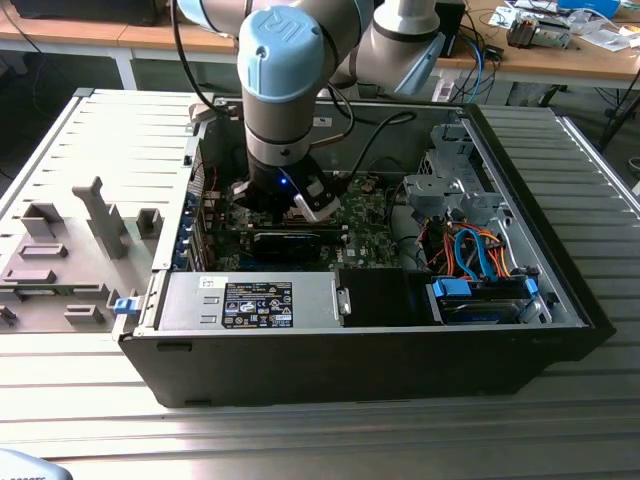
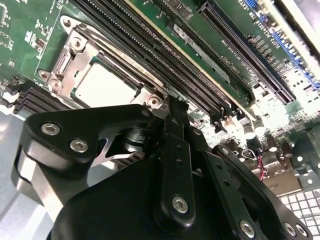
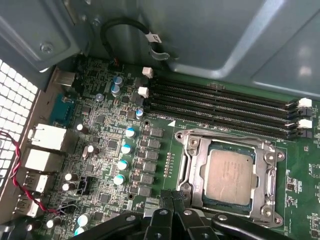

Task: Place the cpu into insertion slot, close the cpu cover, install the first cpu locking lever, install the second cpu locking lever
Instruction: 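Install the second cpu locking lever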

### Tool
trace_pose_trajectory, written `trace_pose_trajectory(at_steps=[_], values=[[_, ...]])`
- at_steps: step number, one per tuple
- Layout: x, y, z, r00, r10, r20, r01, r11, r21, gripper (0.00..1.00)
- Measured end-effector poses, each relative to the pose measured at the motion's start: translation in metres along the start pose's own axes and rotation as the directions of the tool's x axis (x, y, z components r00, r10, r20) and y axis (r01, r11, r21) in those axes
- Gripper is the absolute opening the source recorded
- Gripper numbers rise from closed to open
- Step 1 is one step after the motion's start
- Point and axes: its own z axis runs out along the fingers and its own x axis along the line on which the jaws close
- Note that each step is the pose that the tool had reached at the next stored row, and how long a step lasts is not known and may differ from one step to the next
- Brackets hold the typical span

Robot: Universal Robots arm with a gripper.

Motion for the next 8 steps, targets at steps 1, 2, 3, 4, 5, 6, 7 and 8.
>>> trace_pose_trajectory(at_steps=[1, 2, 3, 4, 5, 6, 7, 8], values=[[-0.0002, -0.0003, 0.0007, 1.0, 0.0, -0.0003, 0.0, 1.0, -0.0005, 0.11], [-0.0005, -0.0005, 0.0013, 1.0, 0.0, -0.0001, 0.0, 1.0, -0.0013, 0.11], [-0.0011, -0.0006, 0.0023, 1.0, 0.0, 0.0008, 0.0, 1.0, -0.0036, 0.11], [-0.0013, -0.0009, 0.003, 1.0, 0.0, 0.0019, 0.0, 1.0, -0.0057, 0.11], [-0.0016, -0.0008, 0.0028, 1.0, -0.001, 0.0017, 0.001, 1.0, -0.0077, 0.11], [-0.0015, -0.0008, 0.0024, 1.0, 0.0, 0.0012, 0.0, 1.0, -0.0077, 0.11], [-0.0015, -0.0008, 0.0022, 1.0, -0.001, 0.0009, 0.001, 1.0, -0.0076, 0.11], [-0.0015, -0.0005, 0.0011, 1.0, -0.001, 0.0011, 0.001, 1.0, -0.0077, 0.11]])
